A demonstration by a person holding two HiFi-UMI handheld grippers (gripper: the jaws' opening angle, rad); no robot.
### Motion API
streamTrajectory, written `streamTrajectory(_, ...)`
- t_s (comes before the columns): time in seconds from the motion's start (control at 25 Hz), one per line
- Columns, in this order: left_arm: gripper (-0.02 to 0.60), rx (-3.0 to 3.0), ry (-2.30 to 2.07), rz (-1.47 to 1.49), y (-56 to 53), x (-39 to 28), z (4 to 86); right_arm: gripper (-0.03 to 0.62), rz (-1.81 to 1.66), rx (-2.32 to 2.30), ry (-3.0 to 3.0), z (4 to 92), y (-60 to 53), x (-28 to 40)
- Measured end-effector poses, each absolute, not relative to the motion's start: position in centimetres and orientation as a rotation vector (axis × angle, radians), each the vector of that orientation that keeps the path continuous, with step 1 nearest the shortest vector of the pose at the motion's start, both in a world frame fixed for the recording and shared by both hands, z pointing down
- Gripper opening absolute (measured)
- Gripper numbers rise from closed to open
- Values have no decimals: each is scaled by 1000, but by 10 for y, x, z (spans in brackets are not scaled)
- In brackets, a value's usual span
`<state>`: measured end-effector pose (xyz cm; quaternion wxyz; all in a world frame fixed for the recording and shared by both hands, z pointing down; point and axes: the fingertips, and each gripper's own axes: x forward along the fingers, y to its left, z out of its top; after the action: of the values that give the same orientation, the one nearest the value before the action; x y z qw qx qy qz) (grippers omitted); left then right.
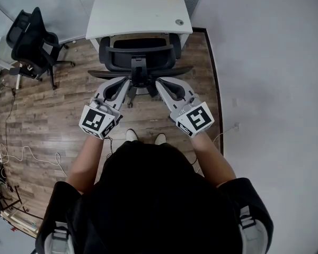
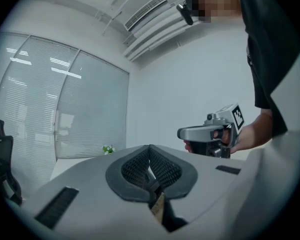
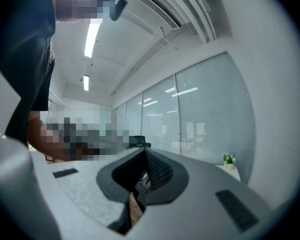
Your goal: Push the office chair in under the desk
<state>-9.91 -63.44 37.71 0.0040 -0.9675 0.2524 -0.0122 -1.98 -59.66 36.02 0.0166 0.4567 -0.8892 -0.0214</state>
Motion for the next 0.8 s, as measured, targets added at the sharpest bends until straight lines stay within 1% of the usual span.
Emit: streamTrajectory(0.8,-6,-3013,791,-63,-634,-94,383,2,-66,1409,-2770,364,-602,-17)
